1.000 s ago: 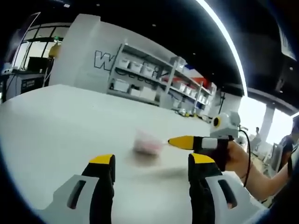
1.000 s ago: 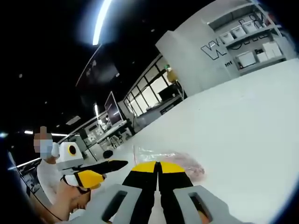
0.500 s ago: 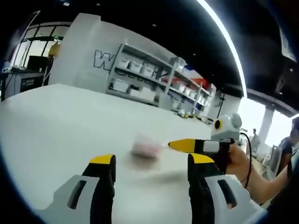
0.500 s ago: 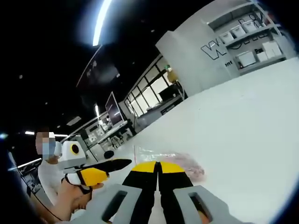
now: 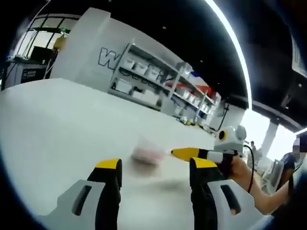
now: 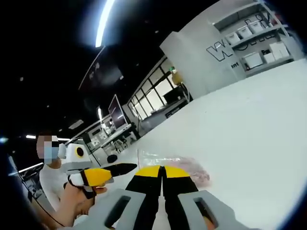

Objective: Open the resealable bag by pulling the two sides of the seal apart until the entire bag opening is separated and visibly accessible.

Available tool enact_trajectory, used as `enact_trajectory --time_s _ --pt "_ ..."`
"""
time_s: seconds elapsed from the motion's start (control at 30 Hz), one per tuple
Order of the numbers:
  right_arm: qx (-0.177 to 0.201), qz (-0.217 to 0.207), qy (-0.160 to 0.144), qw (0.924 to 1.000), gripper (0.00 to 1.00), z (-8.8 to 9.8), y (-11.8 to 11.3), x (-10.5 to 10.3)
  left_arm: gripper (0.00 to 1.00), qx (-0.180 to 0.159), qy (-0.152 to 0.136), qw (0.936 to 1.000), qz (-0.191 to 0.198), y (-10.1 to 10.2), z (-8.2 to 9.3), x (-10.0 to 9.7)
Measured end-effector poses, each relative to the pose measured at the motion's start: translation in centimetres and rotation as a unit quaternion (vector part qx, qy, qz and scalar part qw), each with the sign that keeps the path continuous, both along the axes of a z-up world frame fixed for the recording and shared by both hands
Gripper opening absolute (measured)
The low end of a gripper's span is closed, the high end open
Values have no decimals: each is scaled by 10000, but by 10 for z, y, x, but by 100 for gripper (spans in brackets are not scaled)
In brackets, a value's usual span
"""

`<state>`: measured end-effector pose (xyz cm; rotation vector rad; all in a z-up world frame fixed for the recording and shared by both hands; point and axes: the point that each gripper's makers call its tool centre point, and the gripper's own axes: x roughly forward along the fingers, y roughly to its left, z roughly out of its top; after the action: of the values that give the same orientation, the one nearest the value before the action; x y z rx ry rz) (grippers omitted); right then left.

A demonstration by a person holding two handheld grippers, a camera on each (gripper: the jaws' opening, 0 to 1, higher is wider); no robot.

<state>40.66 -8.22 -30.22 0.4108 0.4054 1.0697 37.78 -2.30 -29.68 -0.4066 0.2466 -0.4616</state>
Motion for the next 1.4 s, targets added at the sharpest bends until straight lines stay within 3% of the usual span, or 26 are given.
enact_trajectory --time_s 0.37,0.67,0.87,1.03,1.4 --pt "-6 26 6 10000 0 -1 0 -1 48 19 104 9999 -3 3 -2 -1" --pt "10 29 30 10000 0 -1 1 -1 39 318 135 9994 -81 -4 -3 4" --pt "-20 31 -1 10000 0 -1 0 -1 35 151 88 9998 -88 -7 0 10" --pt "-11 25 -3 10000 0 0 -1 0 31 209 85 9997 47 -1 -3 16" --pt "0 51 7 10000 0 -1 0 0 28 -598 198 9980 23 -1 -3 23"
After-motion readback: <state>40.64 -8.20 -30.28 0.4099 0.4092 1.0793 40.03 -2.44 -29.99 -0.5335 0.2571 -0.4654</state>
